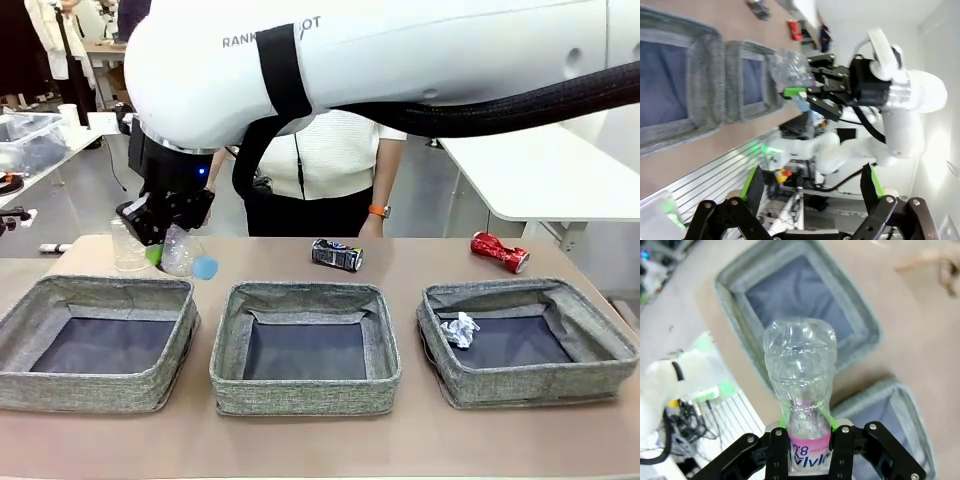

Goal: Sort the waste into the appropriate baskets.
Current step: Place the picked waste into the Fabric basket indicated by the person.

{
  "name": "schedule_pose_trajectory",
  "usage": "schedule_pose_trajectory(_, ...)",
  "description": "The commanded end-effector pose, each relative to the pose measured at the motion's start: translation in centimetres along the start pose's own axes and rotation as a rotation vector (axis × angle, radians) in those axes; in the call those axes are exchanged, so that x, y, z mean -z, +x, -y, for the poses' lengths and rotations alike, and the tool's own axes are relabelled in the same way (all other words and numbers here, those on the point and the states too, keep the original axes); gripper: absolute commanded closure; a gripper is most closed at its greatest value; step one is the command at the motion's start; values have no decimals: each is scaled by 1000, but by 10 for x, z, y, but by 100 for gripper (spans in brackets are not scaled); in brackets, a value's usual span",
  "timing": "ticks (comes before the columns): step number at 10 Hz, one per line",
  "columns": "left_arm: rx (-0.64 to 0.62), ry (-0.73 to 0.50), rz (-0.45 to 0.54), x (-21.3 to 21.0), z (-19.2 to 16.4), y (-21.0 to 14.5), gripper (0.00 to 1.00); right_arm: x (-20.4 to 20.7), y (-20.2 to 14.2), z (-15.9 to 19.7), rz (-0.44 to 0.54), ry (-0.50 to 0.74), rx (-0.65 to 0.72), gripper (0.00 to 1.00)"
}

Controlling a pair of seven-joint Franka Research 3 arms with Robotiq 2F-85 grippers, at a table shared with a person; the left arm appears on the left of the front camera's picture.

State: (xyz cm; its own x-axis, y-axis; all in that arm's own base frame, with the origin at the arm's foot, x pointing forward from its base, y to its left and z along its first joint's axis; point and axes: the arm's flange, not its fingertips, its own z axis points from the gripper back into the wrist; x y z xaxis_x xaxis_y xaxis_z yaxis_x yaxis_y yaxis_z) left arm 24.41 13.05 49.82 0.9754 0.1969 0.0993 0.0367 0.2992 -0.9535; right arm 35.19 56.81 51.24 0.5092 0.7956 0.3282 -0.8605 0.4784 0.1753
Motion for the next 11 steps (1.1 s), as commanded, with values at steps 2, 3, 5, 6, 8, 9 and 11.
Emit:
schedule_pose_trajectory(2, -48, 98, 104, -42, -2, -1, 0, 72, 32, 5, 149, 131, -222, 78)
schedule_pose_trajectory(3, -44, 58, 151, -59, -3, -5, 0, 95, 40, 7, 140, 104, -246, 78)
schedule_pose_trajectory(5, -48, 26, 189, -72, -9, -12, 0, 114, 49, 1, 101, 69, -284, 78)
schedule_pose_trajectory(6, -50, 18, 181, -71, -12, -12, 0, 112, 50, 2, 97, 50, -283, 78)
schedule_pose_trajectory(8, -53, 19, 165, -65, -15, -8, 0, 112, 48, 3, 90, 40, -283, 20)
schedule_pose_trajectory(9, -50, 12, 162, -65, -16, -7, 0, 113, 47, 3, 88, 49, -288, 14)
schedule_pose_trajectory(11, -32, 11, 159, -72, -20, -4, 0, 112, 46, 4, 91, 59, -290, 0)
